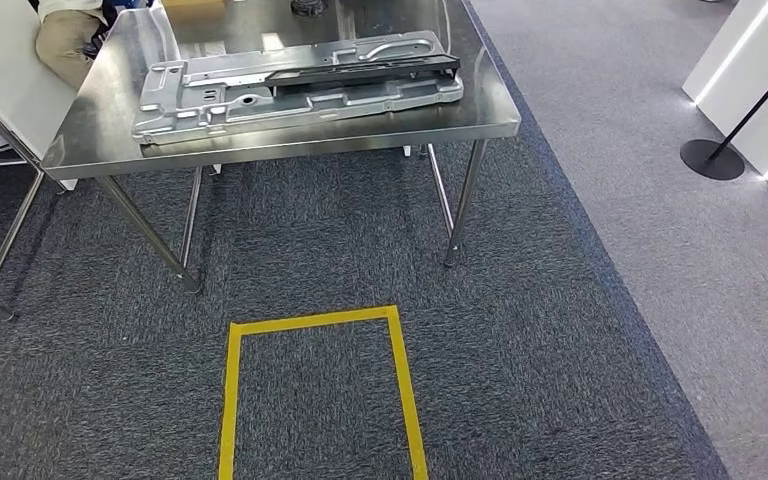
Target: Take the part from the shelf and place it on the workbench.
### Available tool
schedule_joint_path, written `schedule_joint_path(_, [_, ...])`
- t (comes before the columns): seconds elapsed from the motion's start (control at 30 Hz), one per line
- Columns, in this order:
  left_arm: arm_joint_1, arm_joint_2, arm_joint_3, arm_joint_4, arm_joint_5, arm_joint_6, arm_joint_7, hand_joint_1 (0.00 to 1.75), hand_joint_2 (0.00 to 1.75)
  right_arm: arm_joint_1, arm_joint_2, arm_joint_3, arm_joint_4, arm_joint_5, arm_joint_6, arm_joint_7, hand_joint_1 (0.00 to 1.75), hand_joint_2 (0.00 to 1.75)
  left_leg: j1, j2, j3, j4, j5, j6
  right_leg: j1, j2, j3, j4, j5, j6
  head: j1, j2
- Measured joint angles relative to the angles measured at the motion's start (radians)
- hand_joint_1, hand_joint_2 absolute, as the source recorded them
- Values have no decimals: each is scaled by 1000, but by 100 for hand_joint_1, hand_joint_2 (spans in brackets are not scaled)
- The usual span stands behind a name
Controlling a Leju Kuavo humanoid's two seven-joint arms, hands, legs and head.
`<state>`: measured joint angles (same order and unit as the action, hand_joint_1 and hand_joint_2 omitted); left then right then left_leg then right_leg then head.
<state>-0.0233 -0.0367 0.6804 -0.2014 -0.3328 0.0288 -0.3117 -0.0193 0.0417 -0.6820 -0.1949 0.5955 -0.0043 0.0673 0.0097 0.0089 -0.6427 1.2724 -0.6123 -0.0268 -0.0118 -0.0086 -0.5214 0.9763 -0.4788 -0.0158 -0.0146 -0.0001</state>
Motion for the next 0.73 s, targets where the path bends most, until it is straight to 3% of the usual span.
schedule_joint_path(0.03, [0, 0, 1, 0, 0, 0, 0, 0, 175, 0, 1, -3, 0, -2, 2, 1, 0, 175, 2, 0, 26, -48, 31, 1, 0, 1, 0, 1, 0, 1, 0, 0])
schedule_joint_path(0.1, [-1, 0, 2, 0, -1, 0, 0, 0, 175, -1, 2, -10, 0, -4, 3, 1, 0, 175, 2, 0, 99, -195, 93, 6, 1, 2, -1, 6, -1, 8, 0, 0])
schedule_joint_path(0.17, [-2, 0, 4, 0, -3, 0, -1, 0, 175, -3, 3, -16, 0, -5, 2, 5, 0, 175, 2, -1, 134, -279, 115, 14, 7, 2, -7, 13, -3, 12, 3, 0])
schedule_joint_path(0.3, [-1, 0, 13, 0, -10, 1, -3, 0, 175, -4, 3, -23, 0, -5, -3, 7, 0, 0, -4, -1, 129, -284, 116, 24, 6, 3, -13, 12, 3, 19, 7, 0])
schedule_joint_path(0.4, [-2, 0, 18, 0, -16, 3, -4, 0, 175, -4, 5, -30, 0, -5, -9, -1, 0, 0, -8, -1, 126, -283, 117, 31, 2, 3, -14, 9, 8, 26, 7, 0])
schedule_joint_path(0.53, [-2, 0, 19, 0, -25, 4, -3, 0, 175, -4, 5, -42, 0, -4, -12, -11, 0, 175, -11, -1, 124, -282, 119, 37, -1, 4, -16, 7, 11, 33, 7, 0])
schedule_joint_path(0.73, [0, 0, 15, -1, -25, -6, 10, 0, 175, -2, 6, -42, -1, -11, -11, -19, 0, 175, -12, -1, 122, -281, 119, 39, -2, 4, -17, 7, 12, 35, 7, 0])
